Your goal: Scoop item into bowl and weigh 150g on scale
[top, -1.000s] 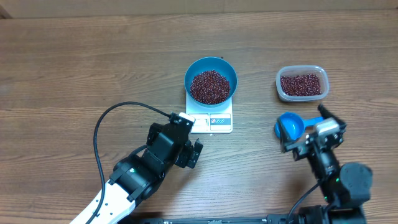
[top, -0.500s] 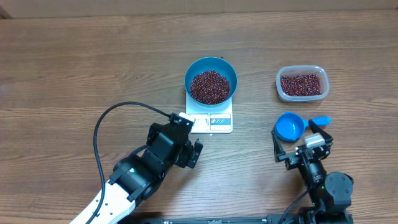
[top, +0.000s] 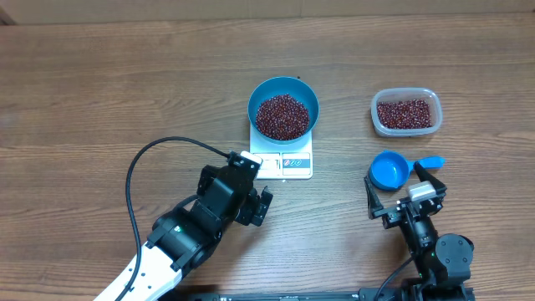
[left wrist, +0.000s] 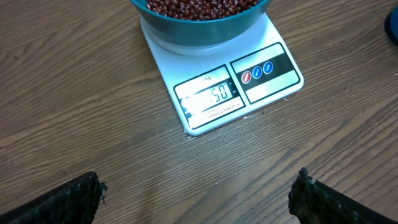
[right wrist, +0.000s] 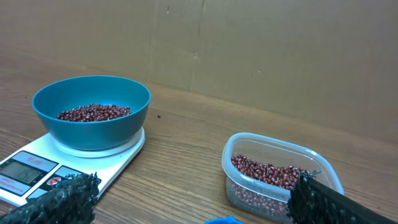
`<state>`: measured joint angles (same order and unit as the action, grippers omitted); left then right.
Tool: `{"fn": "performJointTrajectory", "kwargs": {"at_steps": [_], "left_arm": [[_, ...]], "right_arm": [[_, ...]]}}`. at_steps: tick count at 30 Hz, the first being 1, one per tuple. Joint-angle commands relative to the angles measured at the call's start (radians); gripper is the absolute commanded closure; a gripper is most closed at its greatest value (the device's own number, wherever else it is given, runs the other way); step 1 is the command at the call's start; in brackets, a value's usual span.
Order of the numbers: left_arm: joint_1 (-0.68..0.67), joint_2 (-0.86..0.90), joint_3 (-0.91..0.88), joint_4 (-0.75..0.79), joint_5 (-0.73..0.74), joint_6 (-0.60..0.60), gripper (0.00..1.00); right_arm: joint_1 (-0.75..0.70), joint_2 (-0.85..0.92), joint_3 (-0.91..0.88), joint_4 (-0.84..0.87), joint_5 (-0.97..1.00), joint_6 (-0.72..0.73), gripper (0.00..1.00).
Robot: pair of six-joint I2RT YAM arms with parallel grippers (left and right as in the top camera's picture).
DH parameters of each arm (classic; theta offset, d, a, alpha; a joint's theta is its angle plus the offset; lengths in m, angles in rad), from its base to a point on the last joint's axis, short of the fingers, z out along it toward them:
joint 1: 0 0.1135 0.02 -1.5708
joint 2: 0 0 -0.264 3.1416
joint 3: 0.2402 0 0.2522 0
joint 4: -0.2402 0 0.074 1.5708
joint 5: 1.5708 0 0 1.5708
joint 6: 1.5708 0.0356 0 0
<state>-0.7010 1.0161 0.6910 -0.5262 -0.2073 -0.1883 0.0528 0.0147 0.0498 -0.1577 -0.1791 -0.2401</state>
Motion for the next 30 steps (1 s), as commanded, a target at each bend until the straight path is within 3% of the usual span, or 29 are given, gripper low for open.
{"fn": "performJointTrajectory", "kwargs": {"at_steps": [1,30], "left_arm": [[-0.006,0.005,0.0,0.003,-0.01,-0.018,0.0],[-0.006,0.005,0.0,0.01,-0.035,-0.009,0.01]], "right_arm": [[-0.003,-0.012,-0.004,0.003,-0.001,0.003,0.0],[-0.003,-0.012,-0.004,0.004,-0.001,0.003,0.0]]}}
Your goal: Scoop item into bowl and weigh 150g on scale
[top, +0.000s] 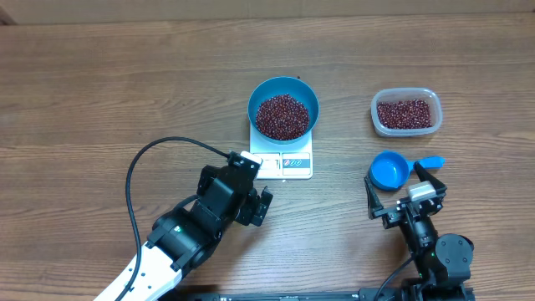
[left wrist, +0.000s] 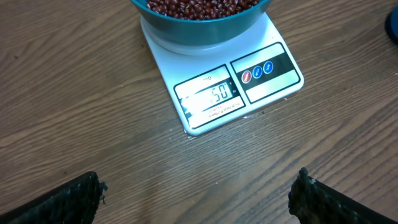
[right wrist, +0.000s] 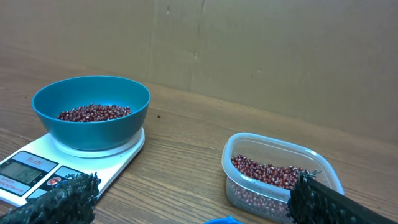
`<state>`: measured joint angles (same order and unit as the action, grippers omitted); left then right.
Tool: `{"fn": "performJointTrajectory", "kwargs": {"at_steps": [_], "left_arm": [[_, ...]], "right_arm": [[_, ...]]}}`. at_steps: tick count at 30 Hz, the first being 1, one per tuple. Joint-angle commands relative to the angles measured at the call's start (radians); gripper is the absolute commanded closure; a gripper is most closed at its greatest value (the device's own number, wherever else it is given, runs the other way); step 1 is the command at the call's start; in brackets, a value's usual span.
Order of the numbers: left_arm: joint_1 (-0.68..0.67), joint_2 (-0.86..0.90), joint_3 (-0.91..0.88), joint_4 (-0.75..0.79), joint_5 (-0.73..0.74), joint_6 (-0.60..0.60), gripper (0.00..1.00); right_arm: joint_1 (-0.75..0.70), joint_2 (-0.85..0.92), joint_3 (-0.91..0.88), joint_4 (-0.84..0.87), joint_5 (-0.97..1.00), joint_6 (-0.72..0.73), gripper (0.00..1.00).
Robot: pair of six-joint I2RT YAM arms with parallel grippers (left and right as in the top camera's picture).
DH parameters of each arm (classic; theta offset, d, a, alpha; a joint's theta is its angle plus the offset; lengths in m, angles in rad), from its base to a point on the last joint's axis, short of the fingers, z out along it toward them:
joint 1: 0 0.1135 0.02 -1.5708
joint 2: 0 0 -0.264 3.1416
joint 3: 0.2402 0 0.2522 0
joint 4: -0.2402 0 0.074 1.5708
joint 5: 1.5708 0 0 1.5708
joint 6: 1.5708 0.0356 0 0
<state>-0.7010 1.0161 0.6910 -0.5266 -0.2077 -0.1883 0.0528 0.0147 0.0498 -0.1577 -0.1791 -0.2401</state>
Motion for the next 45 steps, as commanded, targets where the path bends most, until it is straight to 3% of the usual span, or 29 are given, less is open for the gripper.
{"fn": "performJointTrajectory", "kwargs": {"at_steps": [1,8,19,24,29,45], "left_arm": [[-0.006,0.005,0.0,0.027,-0.06,-0.01,0.0],[0.047,-0.021,0.0,0.121,-0.088,0.01,0.0],[0.445,-0.238,-0.002,0.142,0.12,0.009,0.0],[0.563,-0.317,-0.012,0.143,0.176,0.008,0.0],[0.619,-0.411,-0.087,0.201,0.202,0.008,0.0],[0.649,-0.781,-0.565,0.536,0.175,0.009,0.0]], "right_arm": [[-0.003,-0.012,-0.004,0.003,-0.001,0.003,0.0],[-0.003,-0.012,-0.004,0.004,-0.001,0.003,0.0],[-0.003,-0.012,-0.004,0.004,-0.001,0.003,0.0],[-0.003,-0.012,-0.004,0.004,-0.001,0.003,0.0],[-0.003,-0.012,-0.004,0.004,-0.001,0.003,0.0],[-0.003,-0.012,-0.004,0.003,-0.001,0.003,0.0]]}}
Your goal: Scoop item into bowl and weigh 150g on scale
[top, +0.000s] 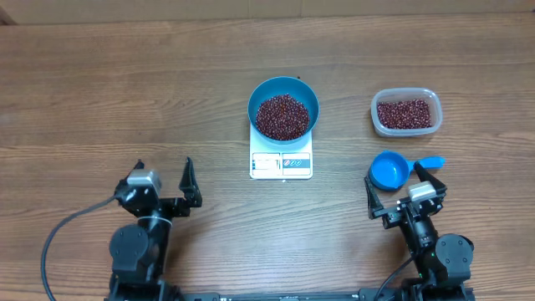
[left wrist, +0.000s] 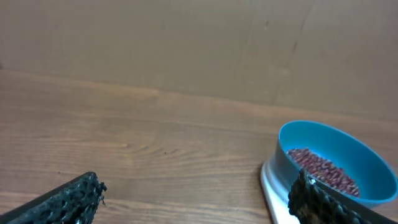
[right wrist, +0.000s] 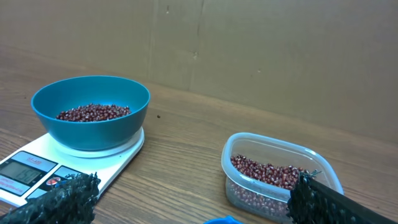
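A blue bowl (top: 283, 115) of red beans stands on the white scale (top: 282, 165) at the table's middle. To the right, a clear tub (top: 405, 113) holds more beans, and the blue scoop (top: 389, 170) lies on the table in front of it. My left gripper (top: 163, 173) is open and empty at the front left, well away from the scale; its wrist view shows the bowl (left wrist: 333, 162) at the far right. My right gripper (top: 394, 191) is open and empty just in front of the scoop. Its wrist view shows the bowl (right wrist: 91, 112), the tub (right wrist: 280, 177) and a sliver of scoop (right wrist: 222, 220).
A cardboard wall (right wrist: 249, 56) runs along the table's far edge. The wooden table (top: 100, 92) stretches bare to the left of the scale. The left arm's black cable (top: 58, 238) trails by the front left edge.
My left arm has moved back from just in front of the scale to the front left of the table. Its camera now looks level across the table. The right arm has not moved.
At both earlier moments my left gripper hung open over the scale's display, which showed digits ending in 50, with the bowl of beans on the scale. The scoop lay by my resting right gripper. Now the left arm is at the front left.
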`<state>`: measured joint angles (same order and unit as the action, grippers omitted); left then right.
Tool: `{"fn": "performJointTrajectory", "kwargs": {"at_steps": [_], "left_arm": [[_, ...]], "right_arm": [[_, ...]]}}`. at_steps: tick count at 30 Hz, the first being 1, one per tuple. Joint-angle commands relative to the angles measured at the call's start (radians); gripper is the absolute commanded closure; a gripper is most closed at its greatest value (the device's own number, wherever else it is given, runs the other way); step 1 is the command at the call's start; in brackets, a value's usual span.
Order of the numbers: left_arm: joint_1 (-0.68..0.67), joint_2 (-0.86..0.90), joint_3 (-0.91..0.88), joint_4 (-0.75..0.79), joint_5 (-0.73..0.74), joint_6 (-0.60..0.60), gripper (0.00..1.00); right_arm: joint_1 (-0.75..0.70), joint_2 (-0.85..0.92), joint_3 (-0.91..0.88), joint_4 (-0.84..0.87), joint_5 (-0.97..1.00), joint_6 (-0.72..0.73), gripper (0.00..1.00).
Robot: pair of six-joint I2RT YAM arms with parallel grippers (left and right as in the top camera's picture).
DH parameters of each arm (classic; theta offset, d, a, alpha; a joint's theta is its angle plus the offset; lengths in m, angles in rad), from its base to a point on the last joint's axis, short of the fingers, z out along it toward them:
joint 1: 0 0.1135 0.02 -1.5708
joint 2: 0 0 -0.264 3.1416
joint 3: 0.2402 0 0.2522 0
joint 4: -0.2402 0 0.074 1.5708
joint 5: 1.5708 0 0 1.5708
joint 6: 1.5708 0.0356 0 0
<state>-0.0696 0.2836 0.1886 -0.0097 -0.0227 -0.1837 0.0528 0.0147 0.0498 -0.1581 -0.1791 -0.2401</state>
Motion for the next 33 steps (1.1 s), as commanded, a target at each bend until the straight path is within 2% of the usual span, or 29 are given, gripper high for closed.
{"fn": "performJointTrajectory", "kwargs": {"at_steps": [1,10,14,20,33], "left_arm": [[0.023,-0.064,-0.08,0.019,-0.011,0.004,0.0],[0.07,-0.183,-0.185,0.013,-0.01,0.004,0.0],[0.084,-0.221,-0.184,-0.069,-0.013,0.005,0.0],[0.097,-0.283,-0.184,-0.066,-0.013,0.057,0.0],[0.097,-0.279,-0.184,-0.065,-0.01,0.057,0.0]], "right_arm": [[-0.003,-0.012,-0.004,0.004,-0.001,0.003,0.0],[-0.003,-0.012,-0.004,0.004,-0.001,0.003,0.0],[-0.003,-0.012,-0.004,0.004,-0.001,0.003,0.0],[-0.003,-0.012,-0.004,0.004,-0.001,0.003,0.0],[-0.003,-0.012,-0.004,0.004,-0.001,0.003,0.0]]}}
